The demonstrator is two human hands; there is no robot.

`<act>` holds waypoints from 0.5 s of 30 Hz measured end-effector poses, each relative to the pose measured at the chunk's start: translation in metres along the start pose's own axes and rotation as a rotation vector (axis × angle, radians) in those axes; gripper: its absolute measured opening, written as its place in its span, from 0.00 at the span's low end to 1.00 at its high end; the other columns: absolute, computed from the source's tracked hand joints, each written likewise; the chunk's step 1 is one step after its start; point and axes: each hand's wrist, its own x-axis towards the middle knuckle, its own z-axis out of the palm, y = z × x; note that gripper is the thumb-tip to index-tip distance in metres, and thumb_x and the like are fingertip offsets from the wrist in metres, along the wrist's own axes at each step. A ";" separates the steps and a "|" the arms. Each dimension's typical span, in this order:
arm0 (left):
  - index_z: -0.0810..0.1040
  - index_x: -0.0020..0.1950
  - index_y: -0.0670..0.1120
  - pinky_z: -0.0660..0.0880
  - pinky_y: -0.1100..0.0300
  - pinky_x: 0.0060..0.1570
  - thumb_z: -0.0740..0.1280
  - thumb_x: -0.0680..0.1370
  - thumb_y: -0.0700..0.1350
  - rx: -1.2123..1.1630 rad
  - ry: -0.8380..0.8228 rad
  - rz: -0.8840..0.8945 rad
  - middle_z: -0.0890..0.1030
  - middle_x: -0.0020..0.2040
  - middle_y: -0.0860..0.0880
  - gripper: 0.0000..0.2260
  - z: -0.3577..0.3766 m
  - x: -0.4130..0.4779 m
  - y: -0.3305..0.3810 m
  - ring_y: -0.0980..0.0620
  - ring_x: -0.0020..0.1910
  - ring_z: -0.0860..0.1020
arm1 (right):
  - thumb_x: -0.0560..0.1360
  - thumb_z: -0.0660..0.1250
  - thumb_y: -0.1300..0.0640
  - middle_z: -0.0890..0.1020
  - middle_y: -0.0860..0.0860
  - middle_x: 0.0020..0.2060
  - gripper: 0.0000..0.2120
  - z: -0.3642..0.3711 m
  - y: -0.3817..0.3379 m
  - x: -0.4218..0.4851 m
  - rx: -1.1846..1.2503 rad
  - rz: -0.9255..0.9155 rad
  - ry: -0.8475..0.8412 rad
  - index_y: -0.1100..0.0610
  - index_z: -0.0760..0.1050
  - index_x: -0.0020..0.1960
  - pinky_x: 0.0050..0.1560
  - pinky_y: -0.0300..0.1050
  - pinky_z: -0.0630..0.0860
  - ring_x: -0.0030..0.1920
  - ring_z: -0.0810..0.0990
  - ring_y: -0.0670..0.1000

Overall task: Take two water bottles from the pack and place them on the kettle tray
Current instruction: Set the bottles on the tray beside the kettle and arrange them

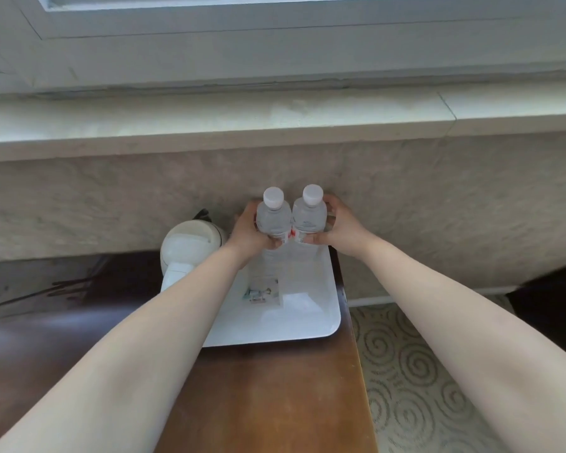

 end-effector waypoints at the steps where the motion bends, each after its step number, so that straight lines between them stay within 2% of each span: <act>1: 0.67 0.65 0.47 0.72 0.62 0.47 0.75 0.65 0.33 0.002 -0.004 -0.004 0.76 0.52 0.54 0.32 0.000 0.000 0.000 0.55 0.51 0.75 | 0.64 0.79 0.64 0.73 0.38 0.52 0.34 0.000 0.001 0.000 -0.003 -0.001 0.000 0.49 0.64 0.62 0.40 0.23 0.73 0.51 0.74 0.37; 3: 0.66 0.65 0.47 0.72 0.57 0.53 0.75 0.65 0.33 0.024 -0.004 -0.015 0.75 0.56 0.50 0.32 0.001 0.000 0.002 0.51 0.55 0.74 | 0.64 0.79 0.64 0.73 0.38 0.51 0.34 0.000 0.002 0.001 -0.007 0.002 -0.003 0.47 0.64 0.61 0.41 0.26 0.74 0.51 0.75 0.39; 6: 0.68 0.62 0.44 0.71 0.54 0.56 0.76 0.63 0.35 0.177 0.050 -0.021 0.76 0.54 0.49 0.30 0.005 0.000 0.009 0.47 0.59 0.73 | 0.64 0.79 0.63 0.74 0.42 0.54 0.35 0.001 0.002 0.001 -0.014 -0.005 -0.012 0.48 0.63 0.63 0.44 0.30 0.72 0.54 0.74 0.44; 9: 0.63 0.63 0.41 0.71 0.47 0.62 0.76 0.63 0.38 0.203 0.185 -0.037 0.69 0.63 0.42 0.33 0.014 -0.004 0.015 0.41 0.64 0.68 | 0.65 0.78 0.64 0.73 0.46 0.58 0.37 0.001 0.002 0.001 -0.022 -0.023 -0.032 0.51 0.62 0.67 0.48 0.30 0.72 0.57 0.74 0.46; 12: 0.57 0.66 0.50 0.68 0.50 0.58 0.76 0.63 0.45 0.210 0.260 0.037 0.63 0.67 0.44 0.38 0.017 -0.009 0.024 0.42 0.65 0.61 | 0.65 0.79 0.61 0.73 0.39 0.56 0.36 -0.002 0.002 -0.003 -0.069 -0.059 -0.077 0.44 0.62 0.63 0.47 0.27 0.73 0.55 0.74 0.38; 13: 0.58 0.66 0.52 0.68 0.52 0.56 0.75 0.63 0.48 0.223 0.273 0.078 0.64 0.66 0.44 0.37 0.015 -0.010 0.027 0.43 0.65 0.62 | 0.65 0.79 0.59 0.72 0.38 0.56 0.36 -0.003 0.001 -0.004 -0.088 -0.072 -0.083 0.42 0.62 0.62 0.48 0.27 0.73 0.55 0.74 0.38; 15: 0.65 0.63 0.51 0.69 0.53 0.52 0.74 0.64 0.56 0.311 0.294 0.133 0.69 0.62 0.43 0.32 0.008 -0.011 0.036 0.42 0.61 0.69 | 0.64 0.79 0.53 0.72 0.40 0.60 0.39 -0.007 -0.003 -0.005 -0.116 -0.098 -0.066 0.42 0.60 0.66 0.55 0.34 0.72 0.60 0.73 0.42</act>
